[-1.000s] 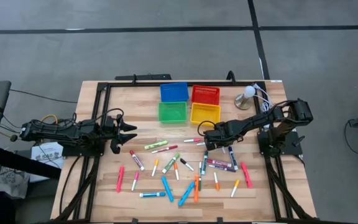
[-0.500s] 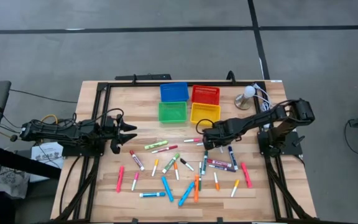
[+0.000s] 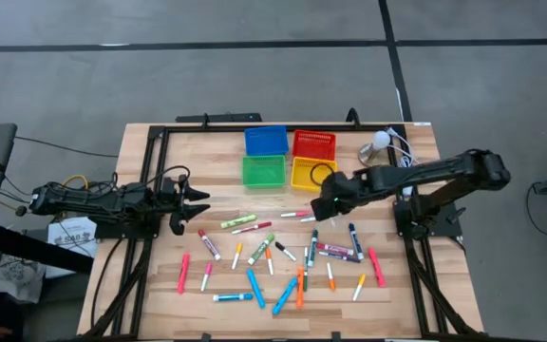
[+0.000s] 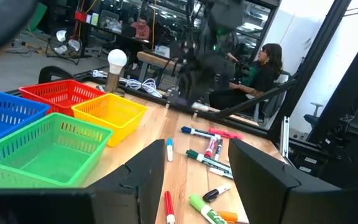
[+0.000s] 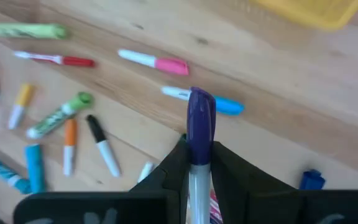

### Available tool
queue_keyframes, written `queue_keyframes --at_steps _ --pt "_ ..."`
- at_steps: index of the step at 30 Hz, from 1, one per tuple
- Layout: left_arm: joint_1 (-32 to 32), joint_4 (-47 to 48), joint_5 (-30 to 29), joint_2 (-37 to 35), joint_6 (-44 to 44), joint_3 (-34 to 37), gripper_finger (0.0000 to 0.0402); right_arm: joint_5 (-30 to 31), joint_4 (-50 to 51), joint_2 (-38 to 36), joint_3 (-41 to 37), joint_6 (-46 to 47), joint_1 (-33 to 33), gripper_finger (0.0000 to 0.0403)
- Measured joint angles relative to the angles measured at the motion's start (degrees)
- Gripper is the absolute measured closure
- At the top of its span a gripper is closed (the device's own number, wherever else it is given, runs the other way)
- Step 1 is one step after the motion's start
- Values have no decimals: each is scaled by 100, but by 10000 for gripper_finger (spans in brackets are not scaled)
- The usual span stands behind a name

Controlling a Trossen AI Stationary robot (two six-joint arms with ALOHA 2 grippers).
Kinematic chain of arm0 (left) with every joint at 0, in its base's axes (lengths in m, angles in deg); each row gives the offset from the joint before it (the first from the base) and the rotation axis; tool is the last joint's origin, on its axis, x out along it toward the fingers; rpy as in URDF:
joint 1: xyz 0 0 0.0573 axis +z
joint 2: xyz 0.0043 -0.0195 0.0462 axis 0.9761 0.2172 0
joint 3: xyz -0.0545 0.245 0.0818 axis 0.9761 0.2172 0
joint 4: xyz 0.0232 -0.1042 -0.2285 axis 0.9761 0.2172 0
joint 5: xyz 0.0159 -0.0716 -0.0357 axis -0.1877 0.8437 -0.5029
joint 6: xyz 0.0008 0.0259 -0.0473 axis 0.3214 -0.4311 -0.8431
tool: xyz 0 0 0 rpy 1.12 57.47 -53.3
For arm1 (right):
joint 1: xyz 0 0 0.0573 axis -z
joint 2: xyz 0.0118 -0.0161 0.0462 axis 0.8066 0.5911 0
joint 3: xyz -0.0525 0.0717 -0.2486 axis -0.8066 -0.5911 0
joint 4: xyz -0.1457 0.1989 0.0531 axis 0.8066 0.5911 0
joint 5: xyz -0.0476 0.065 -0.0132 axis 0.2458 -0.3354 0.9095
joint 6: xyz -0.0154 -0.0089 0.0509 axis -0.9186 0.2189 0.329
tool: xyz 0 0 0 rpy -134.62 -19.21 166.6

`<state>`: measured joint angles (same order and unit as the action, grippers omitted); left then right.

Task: Pick & Place Markers
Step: Put the purple highlighter into the red bin

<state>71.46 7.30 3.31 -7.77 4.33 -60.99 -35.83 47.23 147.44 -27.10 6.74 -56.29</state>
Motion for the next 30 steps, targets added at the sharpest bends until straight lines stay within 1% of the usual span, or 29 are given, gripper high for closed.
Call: queue_keyframes --at_steps 7,14,22,30 --pt "0 -3 2 -2 -1 0 224 41 -133 -561 0 -470 301 353" --pt "0 -7 2 -4 1 0 224 114 -514 -599 -2 -909 787 353" --pt "0 -111 6 13 -1 0 224 154 -1337 -335 -2 -1984 1837 353" --pt "0 -240 4 66 -1 -2 224 128 -1550 -163 -4 -3554 3111 353"
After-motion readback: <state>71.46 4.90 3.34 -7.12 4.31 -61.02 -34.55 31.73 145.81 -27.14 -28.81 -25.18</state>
